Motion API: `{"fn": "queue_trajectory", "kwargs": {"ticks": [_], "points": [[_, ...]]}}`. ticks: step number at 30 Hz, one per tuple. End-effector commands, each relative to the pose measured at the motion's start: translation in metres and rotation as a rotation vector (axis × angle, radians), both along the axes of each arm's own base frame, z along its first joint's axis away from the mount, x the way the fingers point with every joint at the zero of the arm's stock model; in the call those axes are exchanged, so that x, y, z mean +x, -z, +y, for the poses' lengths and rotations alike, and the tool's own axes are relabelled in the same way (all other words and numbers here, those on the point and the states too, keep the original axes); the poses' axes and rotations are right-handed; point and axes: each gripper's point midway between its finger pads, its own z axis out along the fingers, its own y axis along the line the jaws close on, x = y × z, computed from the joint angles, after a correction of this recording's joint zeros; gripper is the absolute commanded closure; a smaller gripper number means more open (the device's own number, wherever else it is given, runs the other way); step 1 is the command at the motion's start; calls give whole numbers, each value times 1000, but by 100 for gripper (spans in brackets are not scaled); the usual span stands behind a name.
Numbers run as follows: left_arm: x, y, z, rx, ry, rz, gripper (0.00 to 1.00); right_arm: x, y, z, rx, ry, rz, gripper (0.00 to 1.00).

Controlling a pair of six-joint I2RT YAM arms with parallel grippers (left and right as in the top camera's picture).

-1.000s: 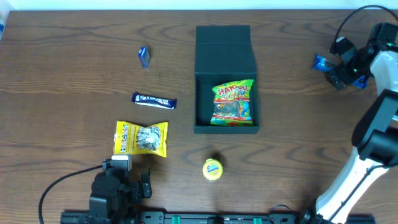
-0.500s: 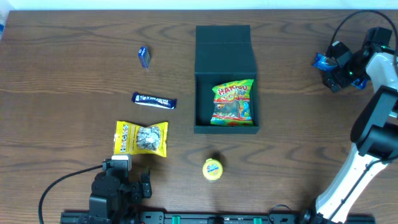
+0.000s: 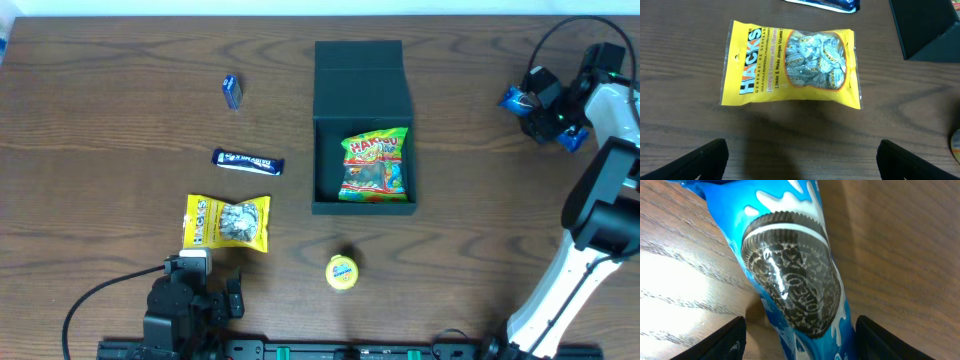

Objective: Pack container
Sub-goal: 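Carry the Oreo pack left and lower it into the box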

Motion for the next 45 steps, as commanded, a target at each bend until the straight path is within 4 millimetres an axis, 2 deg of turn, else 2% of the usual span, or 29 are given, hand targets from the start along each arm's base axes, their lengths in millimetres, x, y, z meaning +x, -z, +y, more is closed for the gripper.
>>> {"fn": "queue_trajectory", "kwargs": {"ticks": [1, 17, 19, 26, 28, 36, 40, 45], "points": [[-8, 15, 7, 28, -25, 57, 4, 1, 3, 7, 2, -10, 11, 34], [-8, 15, 7, 28, -25, 57, 4, -3, 5, 23, 13, -38, 43, 56], [-8, 15, 7, 28, -25, 57, 4, -3, 5, 23, 12, -38, 43, 62], [-8, 15, 7, 28, -25, 57, 4, -5, 6, 29, 25, -26, 58, 65], [-8, 15, 7, 28, -25, 57, 4, -4, 6, 31, 38, -10, 57, 71], [-8, 15, 7, 28, -25, 57, 5, -1, 5, 37, 57, 41, 50, 84], [-8, 15, 7, 28, -25, 57, 4, 8, -4, 41, 65, 81, 13, 88], [-8, 15, 7, 28, -25, 57, 4, 20, -38, 45, 74, 138, -73, 91]]}}
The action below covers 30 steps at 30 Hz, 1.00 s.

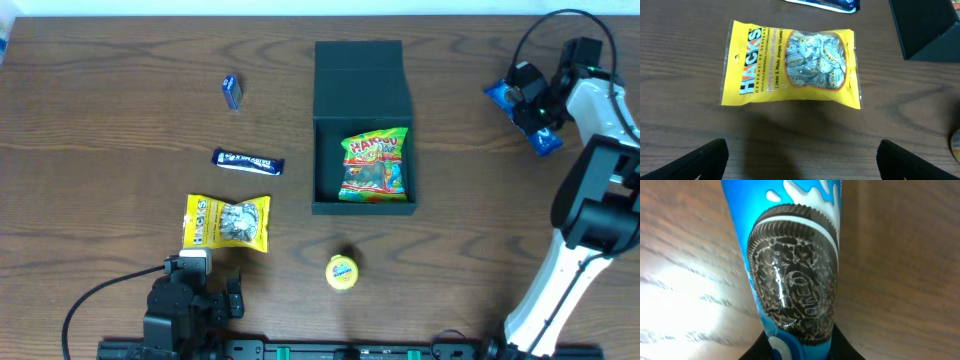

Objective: Pack container
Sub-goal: 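Carry the Oreo pack left and lower it into the box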

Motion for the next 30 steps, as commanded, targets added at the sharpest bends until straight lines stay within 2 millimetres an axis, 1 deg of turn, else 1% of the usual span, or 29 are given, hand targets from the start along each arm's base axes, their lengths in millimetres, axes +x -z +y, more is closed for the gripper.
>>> {"fn": "queue_trajectory", "kwargs": {"ticks": [1, 5, 6, 8, 10, 12, 14, 17, 19, 22, 25, 28, 30], "points": [[-8, 15, 7, 28, -25, 57, 4, 13, -46, 11, 27, 62, -99, 91], [-8, 15, 7, 28, -25, 57, 5, 17, -87, 21, 50, 126, -171, 94], [-8, 15, 7, 28, -25, 57, 4, 17, -98, 24, 62, 155, -190, 94], [-8, 15, 7, 28, -25, 57, 4, 16, -123, 31, 103, 235, -228, 99], [-8, 15, 7, 28, -25, 57, 4, 13, -141, 38, 142, 303, -247, 99], [-8, 15, 7, 28, -25, 57, 4, 5, -159, 48, 188, 373, -253, 99], [-8, 15, 7, 28, -25, 57, 4, -5, -173, 64, 234, 432, -239, 99], [-8, 15, 7, 28, -25, 57, 4, -23, -188, 91, 312, 543, -195, 99], [-8, 15, 7, 28, -25, 57, 4, -39, -196, 119, 366, 612, -148, 99], [-8, 15, 7, 28, -25, 57, 4, -59, -204, 162, 401, 615, -90, 99], [-8, 15, 7, 28, -25, 57, 4, -78, -207, 216, 415, 544, -38, 99], [-8, 15, 7, 28, -25, 57, 4, -90, -207, 266, 434, 469, -13, 98], [-8, 15, 7, 28, -25, 57, 4, -96, -210, 293, 457, 432, -12, 98]]}}
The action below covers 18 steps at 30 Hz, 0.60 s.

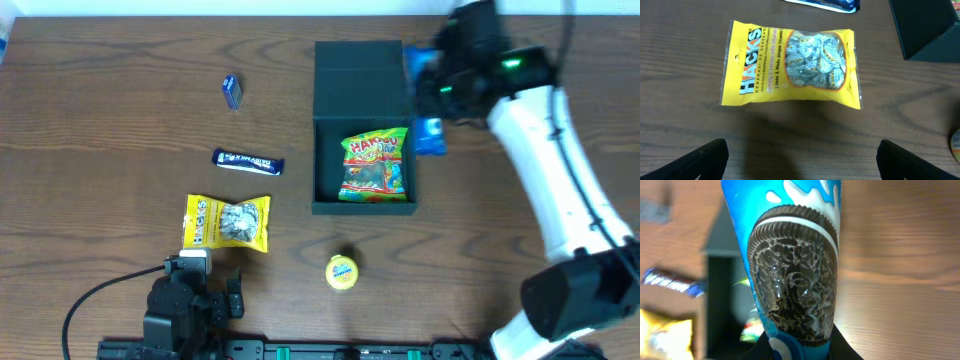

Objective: Pack container
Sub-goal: 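Carry the Oreo pack left and lower it into the box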

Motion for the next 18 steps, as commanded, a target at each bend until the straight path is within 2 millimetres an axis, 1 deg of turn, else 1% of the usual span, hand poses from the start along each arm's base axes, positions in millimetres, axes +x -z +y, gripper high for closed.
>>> {"fn": "queue_trajectory", "kwargs": {"ticks": [1, 3, 5, 7, 12, 14, 18], "points": [[-8, 15, 7, 28, -25, 57, 4, -13, -16, 44, 77, 5, -19, 99], [-8, 15, 7, 28, -25, 57, 4, -19, -19, 68, 103, -16, -30, 98], [-8, 15, 7, 28, -25, 57, 4, -25, -19, 86, 110, -27, -33, 99], [-8, 15, 7, 28, -25, 57, 5, -31, -14, 99, 98, -15, -24, 98], [-8, 15, 7, 28, -25, 57, 4, -39, 8, 118, 82, 35, 33, 99], [-8, 15, 7, 28, -25, 57, 4, -41, 22, 123, 76, 56, 68, 98], [-8, 15, 7, 28, -25, 57, 4, -41, 51, 127, 63, 100, 120, 99]]}}
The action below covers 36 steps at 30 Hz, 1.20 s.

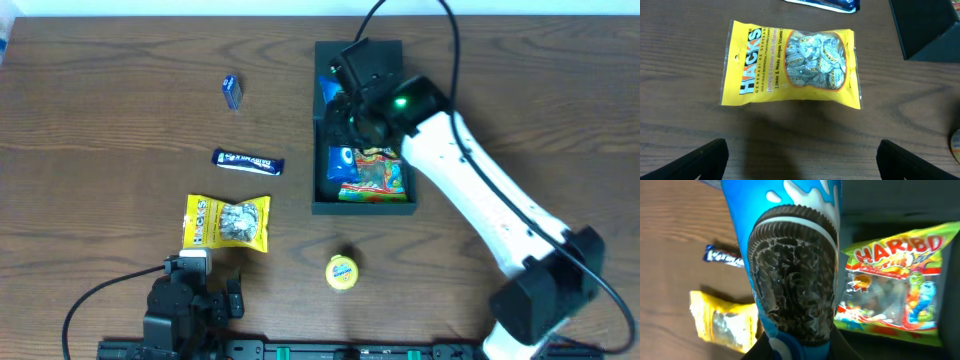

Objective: Pack container
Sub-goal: 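Carry the Oreo pack left and lower it into the box, then push the Oreo pack down beside the Haribo bag and release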

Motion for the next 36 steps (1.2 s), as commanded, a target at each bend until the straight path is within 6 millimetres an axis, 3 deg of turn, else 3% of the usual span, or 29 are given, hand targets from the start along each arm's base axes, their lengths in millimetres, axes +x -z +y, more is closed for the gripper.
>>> {"fn": "queue_trajectory", "kwargs": {"ticks": [1, 5, 11, 27, 36], "points": [[-8, 15, 7, 28, -25, 57, 4, 1, 32, 0, -24, 74, 52, 99], [-8, 15, 7, 28, -25, 57, 4, 1, 63, 0, -28, 77, 61, 98], [-8, 15, 7, 28, -25, 57, 5, -6, 94, 1, -2, 91, 89, 99], [-8, 15, 7, 28, -25, 57, 4, -6, 106, 15, 36, 50, 63, 98], [-8, 15, 7, 28, -25, 57, 4, -13, 129, 21, 25, 27, 115, 98]]}}
